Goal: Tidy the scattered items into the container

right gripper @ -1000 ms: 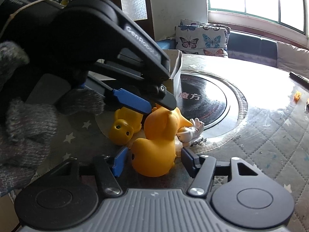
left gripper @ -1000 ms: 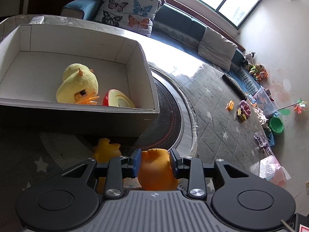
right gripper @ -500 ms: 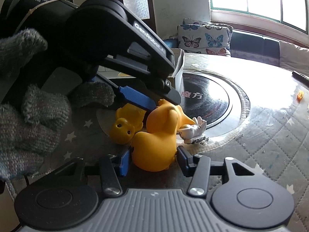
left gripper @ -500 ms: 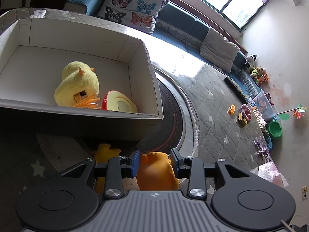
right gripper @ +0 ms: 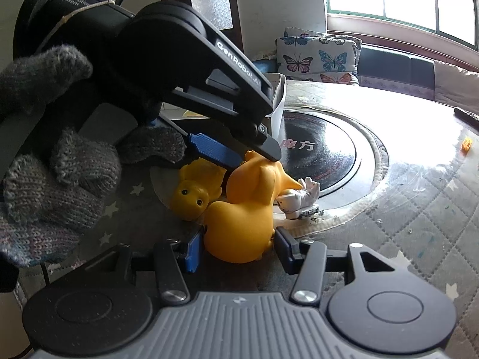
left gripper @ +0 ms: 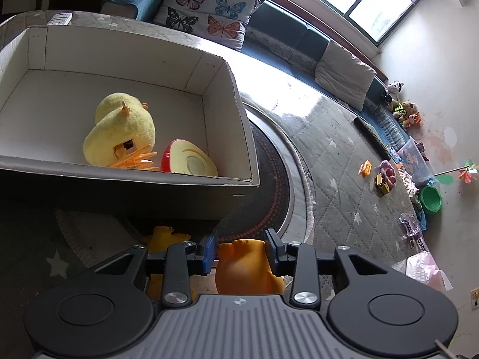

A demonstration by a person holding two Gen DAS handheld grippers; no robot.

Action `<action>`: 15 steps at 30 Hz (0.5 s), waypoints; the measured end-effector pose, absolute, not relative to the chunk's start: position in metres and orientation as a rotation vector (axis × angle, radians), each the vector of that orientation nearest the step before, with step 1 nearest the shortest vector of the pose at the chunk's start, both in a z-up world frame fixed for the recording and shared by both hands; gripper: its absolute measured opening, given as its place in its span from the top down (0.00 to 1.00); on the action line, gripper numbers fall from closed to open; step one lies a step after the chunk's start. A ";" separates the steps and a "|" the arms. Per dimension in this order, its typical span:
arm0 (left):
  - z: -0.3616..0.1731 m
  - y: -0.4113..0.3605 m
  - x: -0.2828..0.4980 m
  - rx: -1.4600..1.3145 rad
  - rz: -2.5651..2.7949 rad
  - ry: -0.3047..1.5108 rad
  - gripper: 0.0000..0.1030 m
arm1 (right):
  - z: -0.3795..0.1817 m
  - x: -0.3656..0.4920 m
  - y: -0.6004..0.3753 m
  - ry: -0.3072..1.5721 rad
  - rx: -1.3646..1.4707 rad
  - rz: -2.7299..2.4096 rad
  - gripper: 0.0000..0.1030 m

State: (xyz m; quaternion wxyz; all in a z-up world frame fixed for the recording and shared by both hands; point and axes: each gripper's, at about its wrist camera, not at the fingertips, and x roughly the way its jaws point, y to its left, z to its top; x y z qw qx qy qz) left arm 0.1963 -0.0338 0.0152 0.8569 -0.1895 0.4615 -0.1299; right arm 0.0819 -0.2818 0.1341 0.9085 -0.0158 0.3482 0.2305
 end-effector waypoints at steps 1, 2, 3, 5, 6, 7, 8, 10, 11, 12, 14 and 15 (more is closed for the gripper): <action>0.015 -0.033 0.197 -0.403 -0.272 0.970 0.64 | 0.134 0.082 -0.282 0.717 -0.030 0.475 0.51; 0.014 -0.033 0.197 -0.408 -0.272 0.970 0.64 | 0.134 0.082 -0.282 0.717 -0.029 0.475 0.50; 0.014 -0.032 0.197 -0.413 -0.272 0.969 0.64 | 0.134 0.082 -0.282 0.716 -0.029 0.475 0.50; 0.013 -0.032 0.196 -0.417 -0.276 0.966 0.64 | 0.134 0.082 -0.282 0.715 -0.030 0.474 0.51; 0.013 -0.031 0.196 -0.419 -0.278 0.964 0.64 | 0.134 0.082 -0.282 0.716 -0.030 0.473 0.51; 0.013 -0.031 0.195 -0.421 -0.280 0.962 0.64 | 0.134 0.081 -0.282 0.716 -0.030 0.473 0.51; 0.013 -0.031 0.195 -0.421 -0.281 0.961 0.64 | 0.134 0.080 -0.281 0.716 -0.031 0.472 0.51; 0.014 -0.030 0.193 -0.424 -0.281 0.959 0.64 | 0.134 0.079 -0.281 0.714 -0.032 0.471 0.52; 0.015 -0.029 0.192 -0.427 -0.281 0.957 0.64 | 0.135 0.078 -0.281 0.711 -0.033 0.472 0.51; 0.016 -0.028 0.191 -0.430 -0.282 0.954 0.65 | 0.136 0.077 -0.280 0.709 -0.035 0.473 0.52; 0.019 -0.025 0.188 -0.438 -0.283 0.944 0.65 | 0.138 0.075 -0.279 0.700 -0.040 0.478 0.52; 0.021 -0.023 0.186 -0.442 -0.282 0.938 0.65 | 0.140 0.074 -0.278 0.694 -0.044 0.480 0.52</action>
